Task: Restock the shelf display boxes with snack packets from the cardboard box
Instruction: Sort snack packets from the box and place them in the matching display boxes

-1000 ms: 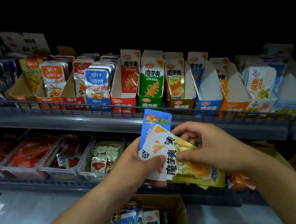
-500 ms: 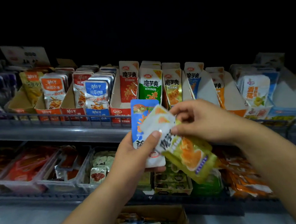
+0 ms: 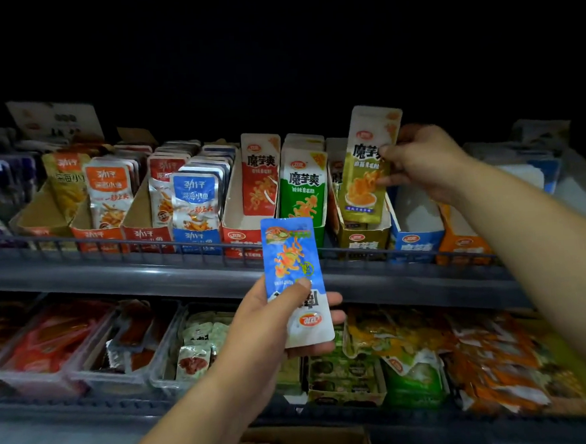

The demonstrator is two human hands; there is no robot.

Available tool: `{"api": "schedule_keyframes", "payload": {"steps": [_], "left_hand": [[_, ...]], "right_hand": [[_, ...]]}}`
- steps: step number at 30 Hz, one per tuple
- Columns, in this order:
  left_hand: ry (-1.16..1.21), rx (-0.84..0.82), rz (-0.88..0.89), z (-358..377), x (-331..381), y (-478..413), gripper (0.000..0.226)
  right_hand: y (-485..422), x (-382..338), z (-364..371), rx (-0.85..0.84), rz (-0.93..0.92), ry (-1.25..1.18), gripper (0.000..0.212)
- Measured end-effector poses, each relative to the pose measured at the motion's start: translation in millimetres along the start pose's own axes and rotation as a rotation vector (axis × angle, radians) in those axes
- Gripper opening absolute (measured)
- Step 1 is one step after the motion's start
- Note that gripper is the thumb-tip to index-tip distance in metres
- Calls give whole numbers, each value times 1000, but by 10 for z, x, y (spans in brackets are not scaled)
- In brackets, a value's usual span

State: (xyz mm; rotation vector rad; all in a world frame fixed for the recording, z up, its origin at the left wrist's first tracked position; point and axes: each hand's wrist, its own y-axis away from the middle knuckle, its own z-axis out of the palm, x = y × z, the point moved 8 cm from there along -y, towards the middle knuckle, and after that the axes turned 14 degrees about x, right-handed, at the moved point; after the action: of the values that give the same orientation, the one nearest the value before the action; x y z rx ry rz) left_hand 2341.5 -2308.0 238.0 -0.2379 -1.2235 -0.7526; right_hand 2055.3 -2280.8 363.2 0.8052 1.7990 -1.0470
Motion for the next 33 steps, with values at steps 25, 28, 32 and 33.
{"api": "schedule_keyframes", "payload": {"steps": [25,28,32,33], "left_hand": [[-6,-51,-11,19,-48,-79,28],[-7,-56,-12,16,-42,-82,28],[-5,-51,-13,-16,-33,-93,28],[-8,-52,-10,-22,-27,-91,28]], "right_hand": [[-62,-70,433,-69,-536,814,101],[-101,-65,422,15,-579,869,77],[-92,-45,416,98,-635,927,82],[-93,-43,413,100,-633,936,84]]}}
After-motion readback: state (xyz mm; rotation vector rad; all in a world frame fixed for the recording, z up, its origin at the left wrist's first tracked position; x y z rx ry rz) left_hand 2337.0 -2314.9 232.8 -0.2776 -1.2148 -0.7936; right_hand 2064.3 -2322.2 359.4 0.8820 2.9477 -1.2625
